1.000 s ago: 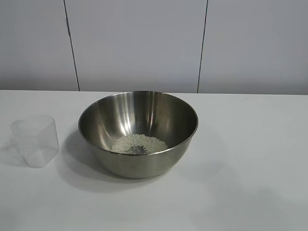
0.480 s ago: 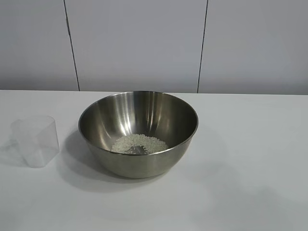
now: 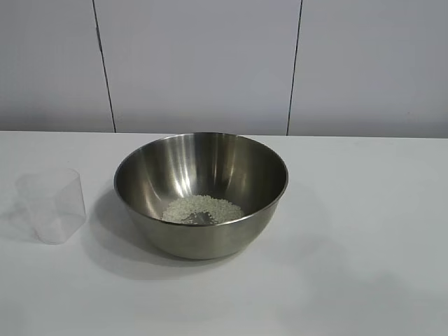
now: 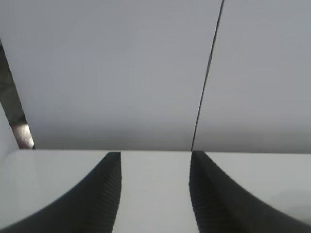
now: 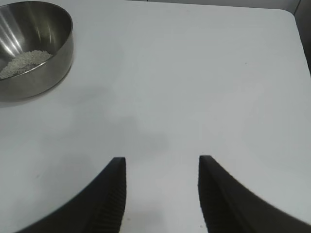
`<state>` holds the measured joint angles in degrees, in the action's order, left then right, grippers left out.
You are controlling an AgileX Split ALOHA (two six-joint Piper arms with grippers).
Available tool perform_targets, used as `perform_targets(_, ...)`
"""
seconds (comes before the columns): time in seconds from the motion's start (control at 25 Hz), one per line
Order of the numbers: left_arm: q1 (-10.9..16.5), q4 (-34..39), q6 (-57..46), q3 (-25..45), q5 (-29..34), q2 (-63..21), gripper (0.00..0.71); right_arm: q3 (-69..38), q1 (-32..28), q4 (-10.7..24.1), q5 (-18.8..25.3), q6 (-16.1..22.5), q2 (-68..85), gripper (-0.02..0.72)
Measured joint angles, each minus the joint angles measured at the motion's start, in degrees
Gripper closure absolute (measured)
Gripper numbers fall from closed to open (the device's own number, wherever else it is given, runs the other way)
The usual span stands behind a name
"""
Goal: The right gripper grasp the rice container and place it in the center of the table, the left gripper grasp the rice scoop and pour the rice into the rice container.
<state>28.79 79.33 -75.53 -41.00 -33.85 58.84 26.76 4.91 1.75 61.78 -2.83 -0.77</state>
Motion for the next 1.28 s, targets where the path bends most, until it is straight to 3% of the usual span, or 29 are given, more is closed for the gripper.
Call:
perform_targets(0.2, 0.0, 2.8, -3.2, 0.0, -0.9, -0.1, 0.382, 0.0, 0.0, 0.0, 0.0, 0.0, 0.0, 0.390)
perform_targets(0.56, 0.0, -2.0, -4.8, 0.0, 2.9, 2.5, 0.382, 0.0, 0.0, 0.0, 0.0, 0.0, 0.0, 0.390)
perform_targets(0.88, -0.5, -16.7, 1.2, -0.4, 6.2, -0.9, 0.382, 0.0, 0.0, 0.0, -0.1, 0.0, 0.0, 0.390)
perform_targets(1.04, -5.5, -28.2, 14.9, -0.4, 12.8, -1.6, 0.382, 0.0, 0.0, 0.0, -0.1, 0.0, 0.0, 0.390)
perform_targets(1.28, -16.5, -43.5, 41.3, -0.4, 25.7, -7.4, 0.382, 0.0, 0.0, 0.0, -0.1, 0.0, 0.0, 0.390)
